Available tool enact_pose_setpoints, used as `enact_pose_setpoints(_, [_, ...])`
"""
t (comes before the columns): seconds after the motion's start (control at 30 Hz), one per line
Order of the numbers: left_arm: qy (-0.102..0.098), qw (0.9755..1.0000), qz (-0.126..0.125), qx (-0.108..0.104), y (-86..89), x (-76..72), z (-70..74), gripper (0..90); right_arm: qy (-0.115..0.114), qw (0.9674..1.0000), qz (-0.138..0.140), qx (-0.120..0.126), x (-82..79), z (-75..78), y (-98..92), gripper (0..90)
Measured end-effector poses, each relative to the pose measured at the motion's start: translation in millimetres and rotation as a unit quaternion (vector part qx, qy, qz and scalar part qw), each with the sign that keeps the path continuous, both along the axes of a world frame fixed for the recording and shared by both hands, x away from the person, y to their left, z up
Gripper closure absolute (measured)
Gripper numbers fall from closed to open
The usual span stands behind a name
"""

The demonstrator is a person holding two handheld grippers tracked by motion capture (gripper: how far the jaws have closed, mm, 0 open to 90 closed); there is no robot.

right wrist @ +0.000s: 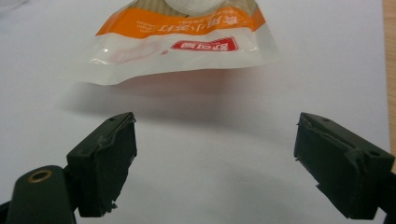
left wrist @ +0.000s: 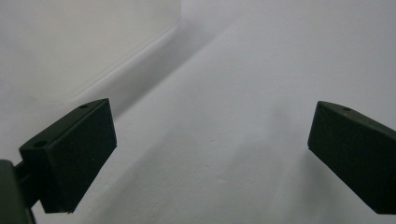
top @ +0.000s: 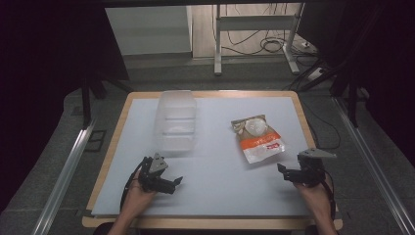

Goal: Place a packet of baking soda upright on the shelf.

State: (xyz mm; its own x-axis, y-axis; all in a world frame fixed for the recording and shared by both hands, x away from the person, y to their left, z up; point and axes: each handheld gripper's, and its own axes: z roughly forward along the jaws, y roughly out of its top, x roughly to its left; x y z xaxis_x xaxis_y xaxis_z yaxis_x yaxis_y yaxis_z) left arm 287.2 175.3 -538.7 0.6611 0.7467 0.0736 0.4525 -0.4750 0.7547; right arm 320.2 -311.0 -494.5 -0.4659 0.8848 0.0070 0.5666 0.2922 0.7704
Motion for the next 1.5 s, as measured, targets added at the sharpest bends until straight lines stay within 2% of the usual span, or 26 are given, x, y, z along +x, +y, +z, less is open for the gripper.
enact_pose_setpoints(0.33, [-0.001,1.0,-0.002,0.004,-0.3,-0.6,-0.1,1.2,0.003,0.9999,0.011,-0.012,4.1,-2.4,2.2,12.7])
enact_pose_setpoints(0.8, [-0.002,0.9999,-0.005,0.008,-1.9,-0.9,-0.6,1.2,0.005,0.9998,0.011,-0.016,5.1,-2.6,2.1,12.9])
enact_pose_setpoints(1.17, [-0.002,0.9999,-0.006,0.011,-2.4,-0.8,-0.8,1.3,-0.01,0.9997,0.011,-0.02,3.6,4.8,4.7,13.8])
enact_pose_setpoints(1.33, [-0.002,0.9999,-0.006,0.012,-3.1,-0.8,-1.1,1.3,-0.007,0.9996,0.014,-0.024,3.5,8.4,7.5,17.1])
enact_pose_setpoints(1.5, [-0.002,0.9999,-0.007,0.014,-3.5,-0.6,-1.2,1.3,-0.006,0.9995,0.019,-0.026,1.5,15.0,14.0,24.1])
